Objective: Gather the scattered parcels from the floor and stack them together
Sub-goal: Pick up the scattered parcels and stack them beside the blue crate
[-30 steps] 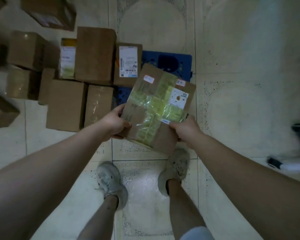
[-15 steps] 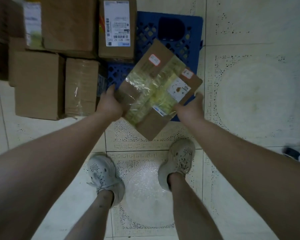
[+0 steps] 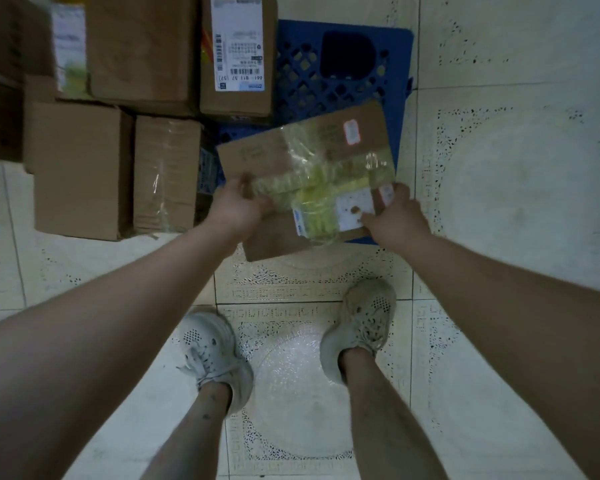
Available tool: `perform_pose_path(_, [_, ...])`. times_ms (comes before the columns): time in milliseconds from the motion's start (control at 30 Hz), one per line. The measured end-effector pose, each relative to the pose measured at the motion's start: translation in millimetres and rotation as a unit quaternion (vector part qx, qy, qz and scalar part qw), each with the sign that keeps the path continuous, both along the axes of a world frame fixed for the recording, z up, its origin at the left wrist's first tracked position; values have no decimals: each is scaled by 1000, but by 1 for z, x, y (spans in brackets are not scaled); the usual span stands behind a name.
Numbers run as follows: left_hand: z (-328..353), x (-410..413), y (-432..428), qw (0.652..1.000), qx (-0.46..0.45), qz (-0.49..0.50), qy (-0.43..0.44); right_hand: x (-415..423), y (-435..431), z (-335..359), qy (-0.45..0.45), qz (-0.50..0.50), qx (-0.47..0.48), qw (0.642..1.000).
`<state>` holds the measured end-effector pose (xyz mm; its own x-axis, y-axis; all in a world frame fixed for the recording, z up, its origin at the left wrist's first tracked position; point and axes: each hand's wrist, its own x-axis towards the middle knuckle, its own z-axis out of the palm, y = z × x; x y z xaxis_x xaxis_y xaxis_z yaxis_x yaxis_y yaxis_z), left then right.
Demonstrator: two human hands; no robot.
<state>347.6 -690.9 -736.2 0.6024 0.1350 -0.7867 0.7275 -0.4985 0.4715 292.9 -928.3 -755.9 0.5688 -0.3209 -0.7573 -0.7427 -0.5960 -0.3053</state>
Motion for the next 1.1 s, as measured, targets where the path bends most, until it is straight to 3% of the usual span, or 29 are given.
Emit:
perform_pose_path(100, [-8,5,9,967,110,-228,-17,-28,13,2,34,-20,18,999])
perform_pose_path(167, [-11,6,14,946,134,-293,-32,-40,23,0,45,-33,32,998])
perform_pose_path(333, [-9,18,25,939,125,-315,-64,-34,44,-1,27,-27,42,998])
perform_pose_path(600, [30,26,42,953,108,-282,-11,-3,64,38,46,7,40,998])
perform_pose_path(767, [126,27,80,950,117,-290,-28,25,84,138,14,65,42,997])
perform_pose_path(1100, [406,3,189,963,127,-228,-64,26,170,407,-32,136,5,990])
